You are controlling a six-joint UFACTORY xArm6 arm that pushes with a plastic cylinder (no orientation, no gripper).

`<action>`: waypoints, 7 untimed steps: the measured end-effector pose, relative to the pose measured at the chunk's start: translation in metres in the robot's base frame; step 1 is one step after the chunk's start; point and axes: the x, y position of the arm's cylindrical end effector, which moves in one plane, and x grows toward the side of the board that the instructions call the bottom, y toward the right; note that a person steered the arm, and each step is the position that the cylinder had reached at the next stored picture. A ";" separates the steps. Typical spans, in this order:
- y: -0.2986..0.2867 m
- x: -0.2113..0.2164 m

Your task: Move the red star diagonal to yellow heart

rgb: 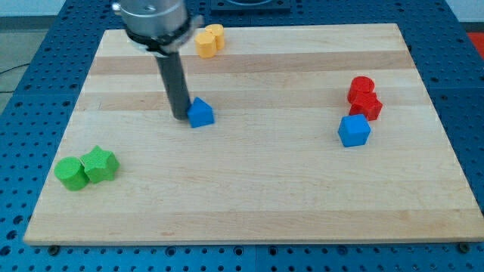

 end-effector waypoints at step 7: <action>0.134 0.000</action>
